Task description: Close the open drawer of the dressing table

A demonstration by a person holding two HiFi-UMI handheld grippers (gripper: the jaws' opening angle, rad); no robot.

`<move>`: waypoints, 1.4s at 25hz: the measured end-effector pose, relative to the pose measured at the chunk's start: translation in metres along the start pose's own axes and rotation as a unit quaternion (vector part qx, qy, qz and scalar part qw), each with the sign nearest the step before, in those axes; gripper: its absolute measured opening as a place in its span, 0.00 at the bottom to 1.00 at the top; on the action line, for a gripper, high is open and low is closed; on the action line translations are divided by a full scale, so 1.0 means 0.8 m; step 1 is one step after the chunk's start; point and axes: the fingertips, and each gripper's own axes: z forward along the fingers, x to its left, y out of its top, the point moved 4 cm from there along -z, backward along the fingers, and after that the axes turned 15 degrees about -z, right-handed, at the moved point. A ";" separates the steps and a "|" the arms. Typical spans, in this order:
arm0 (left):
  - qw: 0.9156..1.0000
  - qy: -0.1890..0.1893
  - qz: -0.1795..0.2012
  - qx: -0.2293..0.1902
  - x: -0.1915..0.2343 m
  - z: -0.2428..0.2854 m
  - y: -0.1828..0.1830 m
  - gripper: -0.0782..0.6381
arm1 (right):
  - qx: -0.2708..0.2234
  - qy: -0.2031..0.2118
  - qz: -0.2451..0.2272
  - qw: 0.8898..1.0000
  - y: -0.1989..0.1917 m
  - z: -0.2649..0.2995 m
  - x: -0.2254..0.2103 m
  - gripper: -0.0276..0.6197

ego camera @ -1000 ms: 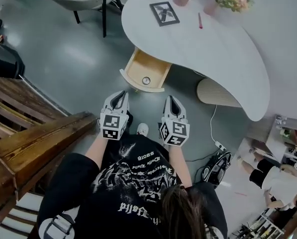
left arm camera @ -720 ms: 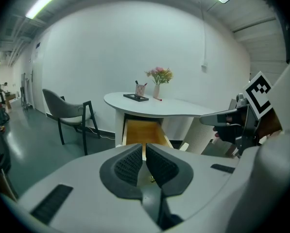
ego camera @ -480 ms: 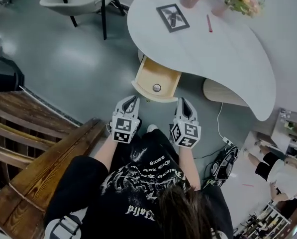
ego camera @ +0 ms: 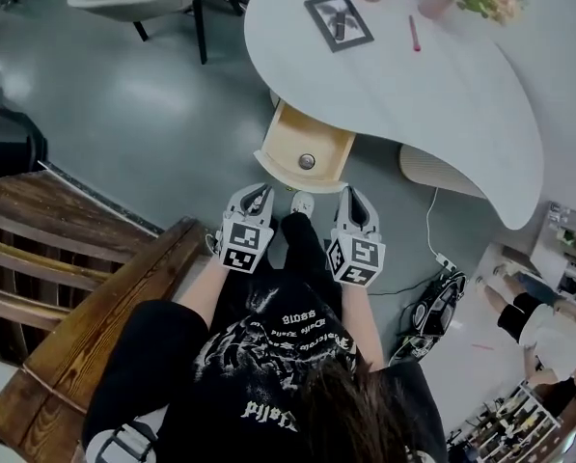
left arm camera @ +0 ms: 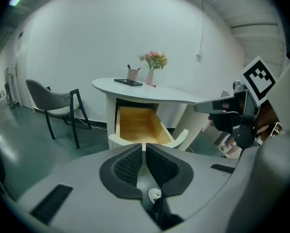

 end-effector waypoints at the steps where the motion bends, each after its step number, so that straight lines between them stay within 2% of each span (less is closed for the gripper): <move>1: 1.000 0.001 -0.001 0.008 -0.001 0.005 -0.004 0.15 | 0.003 0.003 0.003 1.000 -0.004 0.001 0.001 0.08; 8: 0.999 0.008 -0.013 0.039 -0.008 0.027 -0.029 0.16 | 0.020 0.019 0.013 1.000 -0.032 0.006 -0.004 0.08; 11: 0.998 0.007 -0.025 0.058 -0.011 0.040 -0.042 0.29 | 0.030 0.022 0.015 0.999 -0.043 0.011 -0.012 0.08; 18: 0.995 0.026 -0.041 0.090 -0.016 0.083 -0.074 0.35 | 0.054 0.036 0.018 0.998 -0.069 0.020 -0.022 0.08; 23: 0.992 0.062 -0.054 0.099 -0.011 0.106 -0.093 0.36 | 0.077 0.037 0.019 0.996 -0.093 0.018 -0.030 0.08; 29: 0.988 0.070 -0.059 0.121 -0.008 0.135 -0.117 0.36 | 0.090 0.041 0.023 0.995 -0.109 0.023 -0.034 0.08; 33: 0.984 0.075 -0.063 0.150 -0.003 0.150 -0.133 0.36 | 0.099 0.040 0.024 0.994 -0.121 0.028 -0.037 0.08; 35: 0.984 0.074 -0.057 0.149 -0.004 0.159 -0.130 0.36 | 0.104 0.040 0.016 0.994 -0.125 0.031 -0.038 0.08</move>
